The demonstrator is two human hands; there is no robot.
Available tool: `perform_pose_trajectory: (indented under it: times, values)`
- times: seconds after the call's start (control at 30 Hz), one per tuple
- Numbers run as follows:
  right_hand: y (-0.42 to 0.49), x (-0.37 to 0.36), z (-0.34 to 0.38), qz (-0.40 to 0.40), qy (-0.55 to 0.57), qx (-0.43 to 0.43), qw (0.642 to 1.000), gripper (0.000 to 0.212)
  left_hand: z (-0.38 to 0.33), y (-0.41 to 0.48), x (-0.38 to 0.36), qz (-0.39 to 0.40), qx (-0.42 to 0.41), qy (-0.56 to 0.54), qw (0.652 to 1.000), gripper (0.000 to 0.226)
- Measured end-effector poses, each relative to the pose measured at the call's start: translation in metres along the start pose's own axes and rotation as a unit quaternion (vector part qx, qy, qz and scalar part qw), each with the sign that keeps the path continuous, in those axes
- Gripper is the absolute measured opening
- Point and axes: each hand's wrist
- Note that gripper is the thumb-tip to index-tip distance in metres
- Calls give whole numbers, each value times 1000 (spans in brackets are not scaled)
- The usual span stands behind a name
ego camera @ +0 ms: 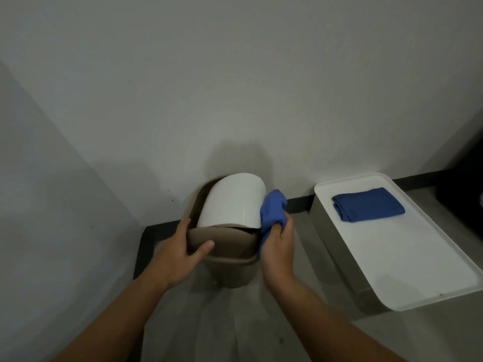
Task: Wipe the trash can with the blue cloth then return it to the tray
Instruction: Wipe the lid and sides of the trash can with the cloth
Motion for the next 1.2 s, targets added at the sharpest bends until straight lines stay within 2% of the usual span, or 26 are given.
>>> perform_pose_trajectory:
  times: [0.23,0.37,0.6,0.7,0.87,0.93,1.03,1.13,1.2]
  values:
    - [3,-12,2,28,-55,12,998,30,-10,-10,-9,-16,60,83,995,72]
    - [-5,-10,-8,34,-51,10,998,29,-23,-8,-17,-30,91,122,988,68]
    - [-21,-22,-19,54,-26,18,998,28,-43,-15,-24,1,101,219,970,57]
    - [-26,-32,-25,82,-38,30,995,33,-51,-15,-34,-11,73,181,981,52]
    - [-28,-42,-27,119,-48,34,991,32,-48,-17,-27,-68,9,42,997,42]
    - [-22,-40,-20,104,-28,39,993,26,-32,-14,-4,-128,24,4,991,41]
    - [0,-39,1,58,20,37,997,30,5,2,40,-206,64,-1,976,43]
    - [12,-51,16,76,-7,49,996,36,36,15,62,-167,139,-30,976,56]
    - [10,-63,15,108,-46,58,991,35,45,18,57,-127,156,-69,977,54]
Point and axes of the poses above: each hand's wrist, its own y-axis towards the middle knuckle, its own x-axis out of the back of the hand, z = x × y, and after that the axes turned 12 degrees about -x, right-handed
